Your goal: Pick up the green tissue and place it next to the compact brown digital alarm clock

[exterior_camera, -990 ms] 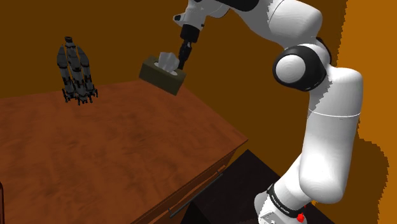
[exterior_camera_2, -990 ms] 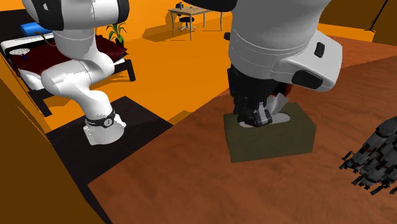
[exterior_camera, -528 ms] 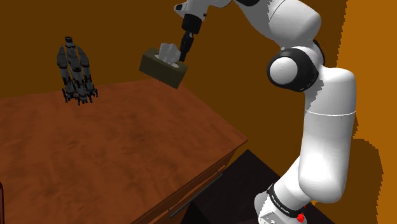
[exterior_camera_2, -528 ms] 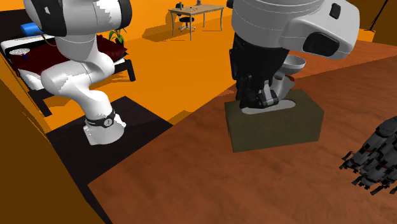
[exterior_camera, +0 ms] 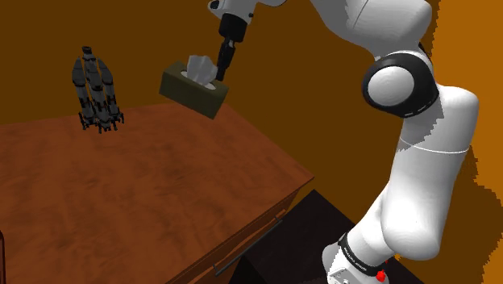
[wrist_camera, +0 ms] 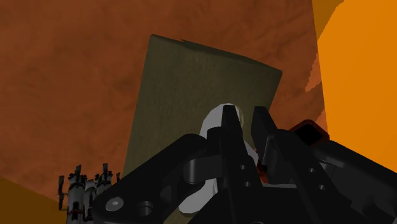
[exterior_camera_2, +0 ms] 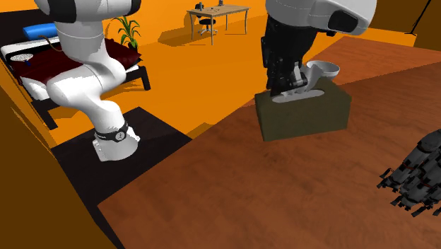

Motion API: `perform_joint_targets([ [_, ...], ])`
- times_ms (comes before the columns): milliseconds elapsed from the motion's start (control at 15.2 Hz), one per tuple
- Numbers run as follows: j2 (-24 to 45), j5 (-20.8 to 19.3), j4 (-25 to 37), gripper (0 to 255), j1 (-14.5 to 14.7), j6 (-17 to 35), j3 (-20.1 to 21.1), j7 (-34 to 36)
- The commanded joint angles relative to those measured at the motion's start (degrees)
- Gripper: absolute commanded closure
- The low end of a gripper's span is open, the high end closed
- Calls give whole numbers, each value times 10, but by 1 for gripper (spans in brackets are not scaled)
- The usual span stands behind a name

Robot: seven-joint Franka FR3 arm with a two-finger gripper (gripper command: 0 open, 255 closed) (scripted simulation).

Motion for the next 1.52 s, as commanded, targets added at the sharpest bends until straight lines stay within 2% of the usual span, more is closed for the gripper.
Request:
perform_joint_targets([
  [0, -30, -3, -47, 255, 22, 26, 6, 19],
  [330, -70, -5, -107, 255, 67, 69, 28, 71],
  [726, -94, -6, -146, 255, 117, 113, 57, 138],
  [1122, -95, -9, -154, 255, 166, 150, 88, 208],
  [1452, -79, -15, -136, 255, 207, 174, 113, 268],
])
